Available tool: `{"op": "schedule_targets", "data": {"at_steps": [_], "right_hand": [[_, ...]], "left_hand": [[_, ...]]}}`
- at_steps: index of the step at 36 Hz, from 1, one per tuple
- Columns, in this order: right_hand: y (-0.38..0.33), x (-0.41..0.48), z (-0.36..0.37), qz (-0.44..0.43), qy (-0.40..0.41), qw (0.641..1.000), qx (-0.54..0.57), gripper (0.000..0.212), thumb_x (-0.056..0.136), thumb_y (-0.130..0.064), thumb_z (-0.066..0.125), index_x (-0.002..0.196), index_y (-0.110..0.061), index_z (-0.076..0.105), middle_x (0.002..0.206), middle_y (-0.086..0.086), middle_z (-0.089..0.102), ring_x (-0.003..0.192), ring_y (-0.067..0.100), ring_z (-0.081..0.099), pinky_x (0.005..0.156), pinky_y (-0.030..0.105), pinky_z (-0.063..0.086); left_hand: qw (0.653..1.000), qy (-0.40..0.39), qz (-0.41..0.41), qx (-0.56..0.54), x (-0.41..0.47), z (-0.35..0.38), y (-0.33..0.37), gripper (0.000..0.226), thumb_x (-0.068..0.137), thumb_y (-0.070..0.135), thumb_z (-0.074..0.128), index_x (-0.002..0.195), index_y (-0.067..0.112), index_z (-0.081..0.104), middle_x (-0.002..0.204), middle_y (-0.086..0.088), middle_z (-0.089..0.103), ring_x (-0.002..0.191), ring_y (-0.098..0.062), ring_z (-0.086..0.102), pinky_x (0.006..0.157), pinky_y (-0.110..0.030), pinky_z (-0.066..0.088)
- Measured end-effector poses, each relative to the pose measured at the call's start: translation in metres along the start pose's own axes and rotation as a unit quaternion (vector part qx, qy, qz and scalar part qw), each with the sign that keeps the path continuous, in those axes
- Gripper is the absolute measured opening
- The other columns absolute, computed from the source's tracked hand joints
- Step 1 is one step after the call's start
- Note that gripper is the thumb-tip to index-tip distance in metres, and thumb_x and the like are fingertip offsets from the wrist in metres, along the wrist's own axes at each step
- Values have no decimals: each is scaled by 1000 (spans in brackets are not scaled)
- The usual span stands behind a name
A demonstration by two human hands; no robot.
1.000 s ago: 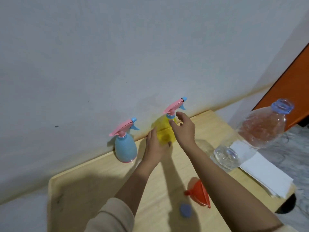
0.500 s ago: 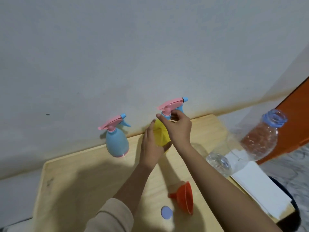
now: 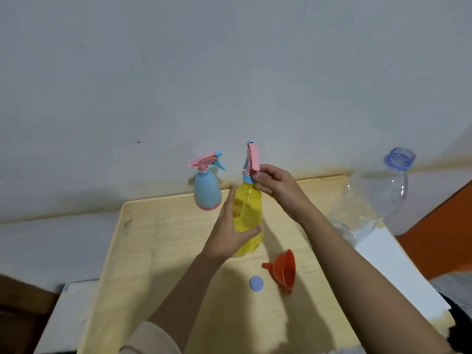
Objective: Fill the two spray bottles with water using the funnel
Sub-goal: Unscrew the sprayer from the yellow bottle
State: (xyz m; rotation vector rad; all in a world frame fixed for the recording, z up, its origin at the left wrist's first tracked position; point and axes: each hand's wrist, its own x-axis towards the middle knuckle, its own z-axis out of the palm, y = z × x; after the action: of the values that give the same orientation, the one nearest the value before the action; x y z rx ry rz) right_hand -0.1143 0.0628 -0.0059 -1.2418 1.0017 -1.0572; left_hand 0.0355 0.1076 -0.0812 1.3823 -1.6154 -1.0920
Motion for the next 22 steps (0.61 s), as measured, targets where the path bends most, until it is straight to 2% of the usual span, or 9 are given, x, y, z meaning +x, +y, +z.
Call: {"op": "schedule_targets", "data": {"at_steps": [3, 6, 8, 10, 12, 13, 15, 18, 22], "right_hand": [[7, -7, 20, -42, 112, 990, -76, 34, 72, -14, 80, 100, -4, 64, 86, -2, 65, 72, -2, 59, 69, 11, 47], [11, -12, 29, -56, 162, 984, -50, 35, 63, -13, 85, 89, -7, 62, 77, 1, 62, 70, 7, 57, 68, 18, 48], [11, -17, 29, -54, 117, 992, 13, 25, 73, -9, 78, 91, -11, 62, 74, -3, 64, 71, 5, 60, 73, 18, 47], [10, -21, 27, -44, 25, 996, 73, 17, 84, -10, 64, 101, -13, 62, 80, -9, 69, 78, 3, 63, 76, 17, 47], [8, -25, 28, -19, -35, 992, 123, 22, 90, -7, 52, 110, -13, 59, 89, -8, 69, 78, 2, 63, 70, 17, 47], [7, -25, 31, -11, -36, 991, 127, 24, 91, -5, 51, 113, -13, 58, 94, -6, 67, 79, 2, 63, 69, 17, 48], [9, -26, 38, -17, 26, 996, 87, 26, 87, -8, 61, 113, -10, 57, 99, -3, 63, 78, 1, 64, 70, 19, 49], [11, -28, 50, -25, 156, 983, 90, 30, 75, -6, 75, 99, -5, 57, 89, 4, 63, 68, 1, 64, 64, 16, 50], [7, -31, 63, -41, 162, 979, 116, 15, 85, -3, 63, 100, -2, 62, 79, 4, 65, 65, 2, 63, 62, 16, 50]], "left_hand": [[999, 31, 7, 19, -15, 6, 5, 101, 68, 56, 70, 144, 49, 4, 148, 17, 27, 136, -2, 29, 112, -34, 31], [998, 45, 16, 40, -26, 4, 9, 101, 73, 49, 71, 146, 44, 2, 146, 19, 23, 136, -1, 25, 109, -27, 28], [998, 51, 15, 43, -30, 1, 9, 99, 74, 47, 73, 146, 40, 6, 151, 11, 25, 137, -7, 29, 112, -32, 31], [998, 51, 3, 40, -34, -3, 9, 98, 69, 54, 71, 144, 41, 9, 148, 8, 32, 134, -9, 36, 111, -38, 35], [998, 48, -8, 50, -38, -5, 9, 97, 65, 61, 68, 141, 43, 11, 146, 8, 37, 133, -12, 40, 108, -42, 38], [997, 47, -10, 58, -40, -6, 8, 97, 64, 62, 68, 140, 45, 11, 146, 8, 37, 133, -13, 39, 108, -43, 38], [997, 50, -14, 65, -42, -9, 8, 97, 64, 65, 67, 140, 45, 10, 147, 7, 36, 134, -14, 39, 108, -43, 38], [996, 55, -22, 67, -43, -12, 10, 95, 62, 67, 65, 137, 47, 10, 145, 5, 39, 132, -14, 42, 106, -42, 40], [995, 66, -27, 69, -40, -21, 10, 95, 62, 65, 66, 137, 42, 12, 136, 5, 47, 123, -15, 50, 99, -44, 46]]}}
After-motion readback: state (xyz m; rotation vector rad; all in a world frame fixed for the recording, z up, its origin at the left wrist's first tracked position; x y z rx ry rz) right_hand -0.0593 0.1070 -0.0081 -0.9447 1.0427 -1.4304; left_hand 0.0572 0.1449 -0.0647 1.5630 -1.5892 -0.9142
